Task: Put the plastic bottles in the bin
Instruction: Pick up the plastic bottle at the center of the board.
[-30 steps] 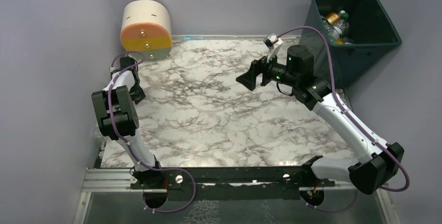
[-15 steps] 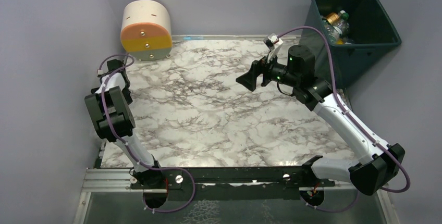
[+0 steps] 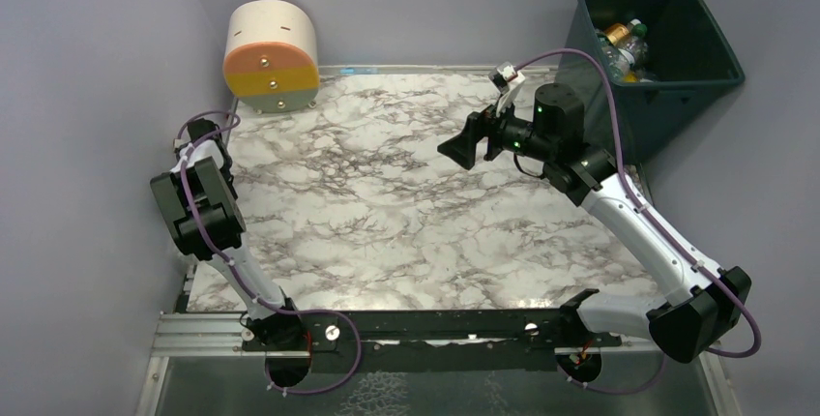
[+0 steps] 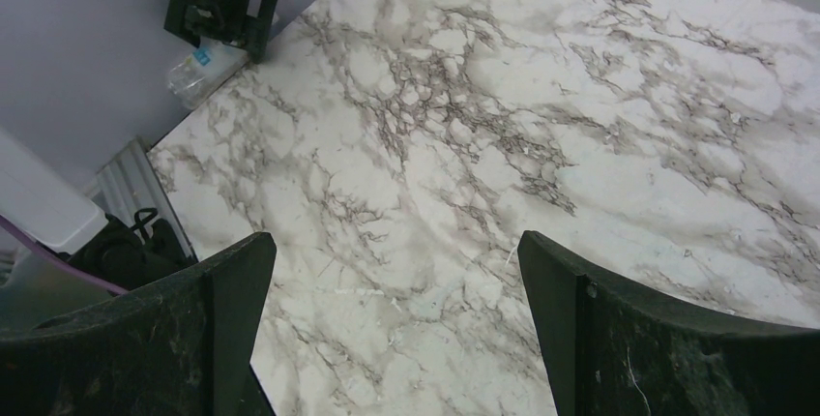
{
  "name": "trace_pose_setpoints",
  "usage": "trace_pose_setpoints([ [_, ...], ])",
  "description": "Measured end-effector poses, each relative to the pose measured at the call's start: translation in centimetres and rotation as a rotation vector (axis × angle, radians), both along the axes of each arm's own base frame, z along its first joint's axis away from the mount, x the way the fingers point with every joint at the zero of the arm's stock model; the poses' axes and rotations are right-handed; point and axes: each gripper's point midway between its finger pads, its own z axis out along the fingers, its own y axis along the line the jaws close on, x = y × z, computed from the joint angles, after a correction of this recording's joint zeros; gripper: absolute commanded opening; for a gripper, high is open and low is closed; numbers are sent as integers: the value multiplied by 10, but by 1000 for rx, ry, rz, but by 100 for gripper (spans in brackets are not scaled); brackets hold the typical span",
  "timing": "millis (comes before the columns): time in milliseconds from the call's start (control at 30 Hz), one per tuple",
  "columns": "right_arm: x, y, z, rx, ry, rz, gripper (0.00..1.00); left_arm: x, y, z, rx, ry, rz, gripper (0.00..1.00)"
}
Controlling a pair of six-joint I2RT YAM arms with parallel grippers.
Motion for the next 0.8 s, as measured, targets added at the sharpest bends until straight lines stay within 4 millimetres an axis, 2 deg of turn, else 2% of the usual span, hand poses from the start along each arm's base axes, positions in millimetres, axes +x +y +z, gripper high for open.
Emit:
trace_pose_setpoints([
  [133,0,0,0,0,-1,0,99,0,0,-1,2,-1,-1,94],
  [333,0,0,1,2,-3,0,99,-4,0,-4,17,5,-1,59],
  [533,1,0,-2,1,-2,0,99,-11,0,-1,24,37,-28,57],
  [667,1,1,-2,1,-2,1,99,-13,-2,9,27,20,-26,57],
  [800,0,1,-2,2,-2,2,99,-4,-13,19,-9,-69,-25,57],
])
